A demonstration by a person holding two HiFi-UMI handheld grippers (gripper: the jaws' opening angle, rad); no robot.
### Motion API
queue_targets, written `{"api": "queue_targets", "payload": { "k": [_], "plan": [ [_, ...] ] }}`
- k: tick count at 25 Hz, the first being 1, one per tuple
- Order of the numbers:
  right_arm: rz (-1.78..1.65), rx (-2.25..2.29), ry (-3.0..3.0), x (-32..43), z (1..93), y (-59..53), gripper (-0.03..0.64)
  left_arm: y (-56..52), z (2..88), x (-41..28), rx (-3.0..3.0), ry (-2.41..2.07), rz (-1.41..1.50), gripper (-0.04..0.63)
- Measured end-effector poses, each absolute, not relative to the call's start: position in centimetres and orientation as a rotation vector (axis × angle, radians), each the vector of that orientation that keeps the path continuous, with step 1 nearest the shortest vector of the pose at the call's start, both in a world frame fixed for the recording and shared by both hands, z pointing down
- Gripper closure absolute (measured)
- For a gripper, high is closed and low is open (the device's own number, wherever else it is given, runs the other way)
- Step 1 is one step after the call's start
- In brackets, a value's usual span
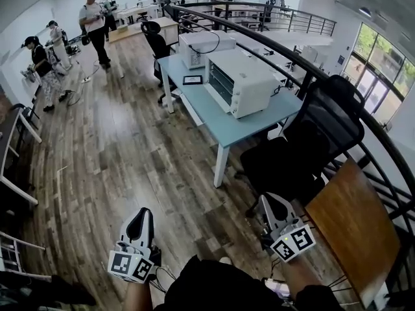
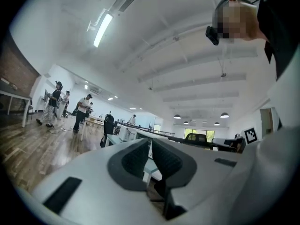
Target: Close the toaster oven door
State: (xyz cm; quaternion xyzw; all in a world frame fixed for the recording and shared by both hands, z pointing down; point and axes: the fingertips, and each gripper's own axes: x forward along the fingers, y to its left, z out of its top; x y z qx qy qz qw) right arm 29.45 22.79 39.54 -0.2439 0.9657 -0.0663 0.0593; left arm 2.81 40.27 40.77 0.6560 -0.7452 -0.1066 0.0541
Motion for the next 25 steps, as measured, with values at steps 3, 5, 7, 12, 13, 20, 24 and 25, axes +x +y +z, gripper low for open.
{"api": "queue_targets", "payload": {
  "k": [3,5,7,12,13,20,24,25],
  "plan": [
    [-0.149,-0.744,2.916,29.1,38.9,22.6,0.507,40.0,40.4,2.9,1.993,-2.286,-0.328,0.545],
    [-0.128,-0.761,2.899,29.1,38.5,22.4,0.457,39.7,40.3,3.0,1.997,-2.29,-0.317,0.44],
    [-0.129,-0.785,2.866,29.4,38.1,22.0,0.406,39.5,40.2,3.2,2.005,-2.294,-0.316,0.395],
    [-0.185,-0.843,2.766,30.9,37.4,21.2,0.25,39.1,39.4,3.8,2.035,-2.311,-0.368,0.242],
    [-0.184,-0.84,2.763,31.1,37.3,21.2,0.238,39.1,39.2,4.0,2.035,-2.318,-0.375,0.225],
    [-0.229,-0.779,2.79,32.1,37.9,20.7,0.235,37.7,39.5,6.1,2.019,-2.303,-0.37,0.204],
    [-0.273,-0.741,2.799,33.3,38.4,20.0,0.235,36.7,40.3,7.9,2.005,-2.293,-0.327,0.204],
    [-0.277,-0.728,2.799,33.6,38.4,19.9,0.235,36.5,40.4,8.4,2.0,-2.295,-0.324,0.204]
  ]
}}
